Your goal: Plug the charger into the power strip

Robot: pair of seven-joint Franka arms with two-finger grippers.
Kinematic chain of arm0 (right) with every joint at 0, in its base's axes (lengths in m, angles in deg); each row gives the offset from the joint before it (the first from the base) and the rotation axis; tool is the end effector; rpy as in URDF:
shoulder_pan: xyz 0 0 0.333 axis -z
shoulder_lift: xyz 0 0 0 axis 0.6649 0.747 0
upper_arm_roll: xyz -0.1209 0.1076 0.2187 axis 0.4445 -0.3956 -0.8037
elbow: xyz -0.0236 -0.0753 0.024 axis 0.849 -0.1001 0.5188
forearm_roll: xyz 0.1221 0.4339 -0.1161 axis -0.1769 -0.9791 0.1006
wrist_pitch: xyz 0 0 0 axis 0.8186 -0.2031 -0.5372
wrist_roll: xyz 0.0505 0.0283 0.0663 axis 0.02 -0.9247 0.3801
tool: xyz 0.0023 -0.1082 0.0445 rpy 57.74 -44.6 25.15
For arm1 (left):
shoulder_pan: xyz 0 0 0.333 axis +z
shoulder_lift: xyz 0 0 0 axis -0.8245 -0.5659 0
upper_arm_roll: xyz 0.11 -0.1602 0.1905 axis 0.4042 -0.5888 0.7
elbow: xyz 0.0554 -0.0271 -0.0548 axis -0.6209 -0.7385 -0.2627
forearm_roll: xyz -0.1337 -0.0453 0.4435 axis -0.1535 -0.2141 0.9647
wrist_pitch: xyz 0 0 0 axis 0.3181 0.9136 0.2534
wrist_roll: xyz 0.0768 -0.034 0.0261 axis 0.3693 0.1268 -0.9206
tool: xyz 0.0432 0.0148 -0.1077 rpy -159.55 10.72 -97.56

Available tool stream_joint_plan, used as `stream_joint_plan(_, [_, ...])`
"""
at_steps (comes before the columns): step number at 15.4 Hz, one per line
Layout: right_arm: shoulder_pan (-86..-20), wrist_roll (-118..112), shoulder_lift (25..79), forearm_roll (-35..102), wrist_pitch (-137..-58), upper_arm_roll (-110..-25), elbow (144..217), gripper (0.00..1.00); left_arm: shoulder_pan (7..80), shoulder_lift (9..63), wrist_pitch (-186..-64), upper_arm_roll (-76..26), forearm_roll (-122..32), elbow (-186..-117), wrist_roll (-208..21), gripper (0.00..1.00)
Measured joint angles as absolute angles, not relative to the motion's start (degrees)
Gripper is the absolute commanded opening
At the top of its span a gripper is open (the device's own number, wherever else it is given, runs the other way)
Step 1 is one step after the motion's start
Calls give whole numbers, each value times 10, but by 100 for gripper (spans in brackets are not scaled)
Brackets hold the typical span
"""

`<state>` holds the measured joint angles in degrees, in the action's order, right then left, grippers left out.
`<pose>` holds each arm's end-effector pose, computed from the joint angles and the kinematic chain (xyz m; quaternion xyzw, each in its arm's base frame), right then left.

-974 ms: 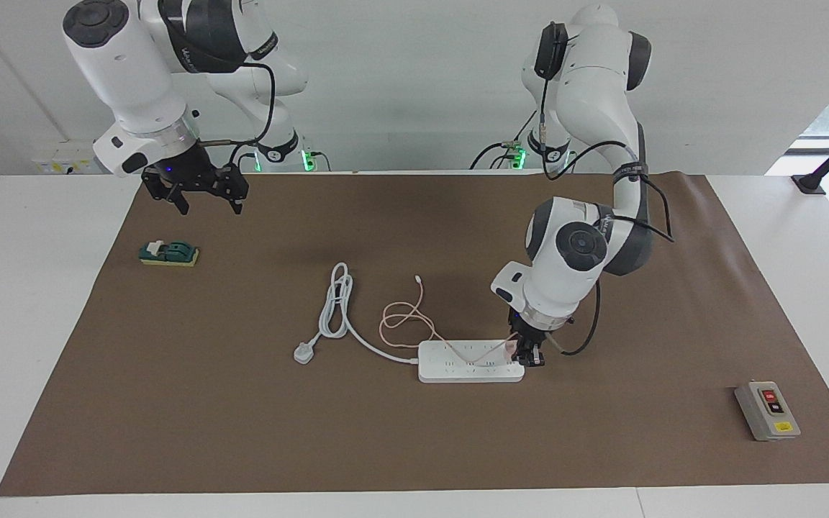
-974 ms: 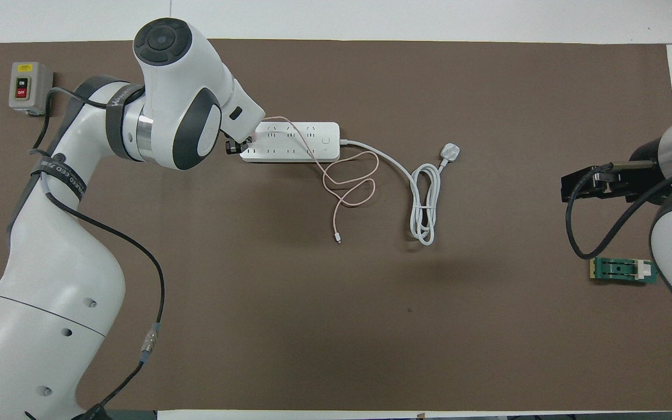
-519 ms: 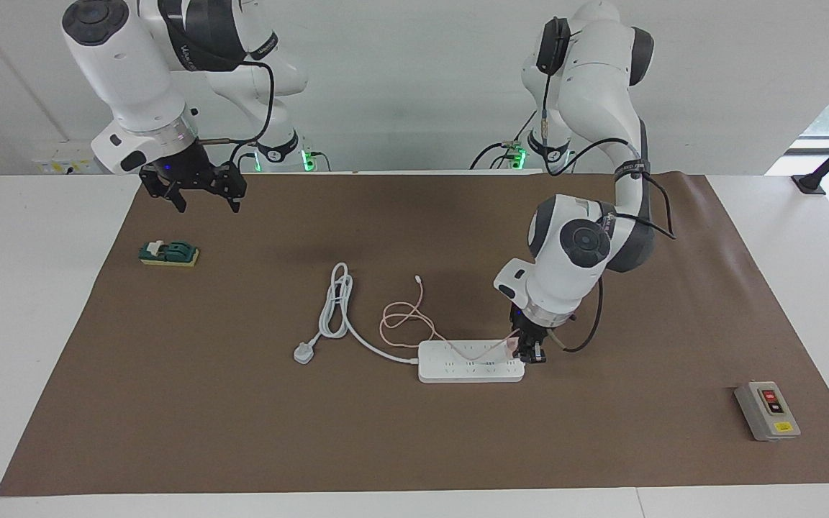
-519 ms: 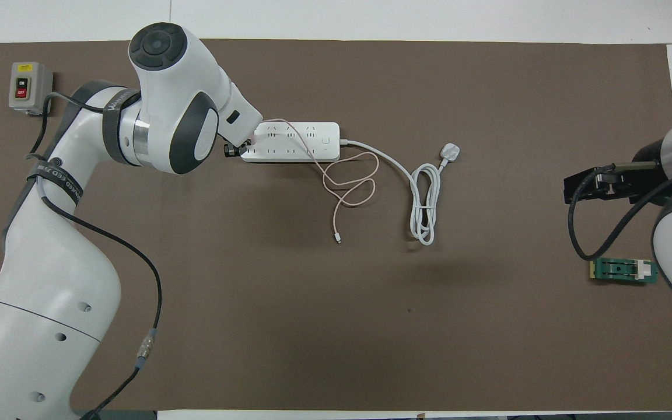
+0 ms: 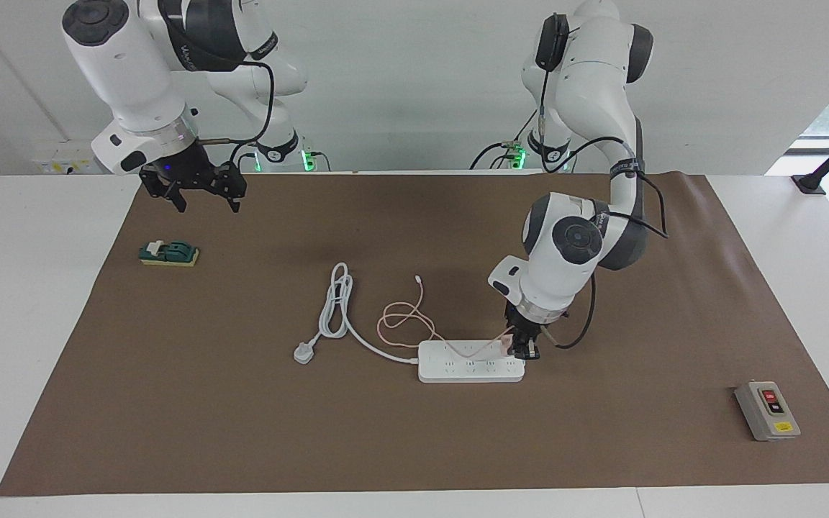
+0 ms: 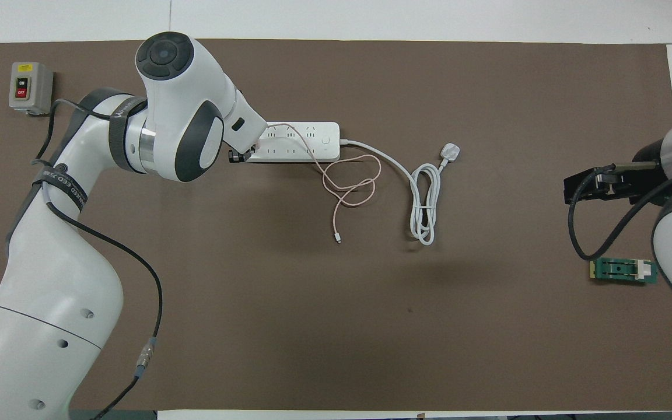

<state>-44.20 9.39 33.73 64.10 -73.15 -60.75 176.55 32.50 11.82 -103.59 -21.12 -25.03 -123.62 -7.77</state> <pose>0.6132 0.0277 0.5126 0.9993 -0.0147 -0.0335 0.0019 0.7013 -0.2982 0.2808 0.7021 -0.7109 0.0317 0.0253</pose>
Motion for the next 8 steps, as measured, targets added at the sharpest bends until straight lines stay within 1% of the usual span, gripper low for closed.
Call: stream_joint_plan(8, [-443,94,337,641,-729,-609,1765,100,324,129,-1047,-211,-250,-1256,-81,0])
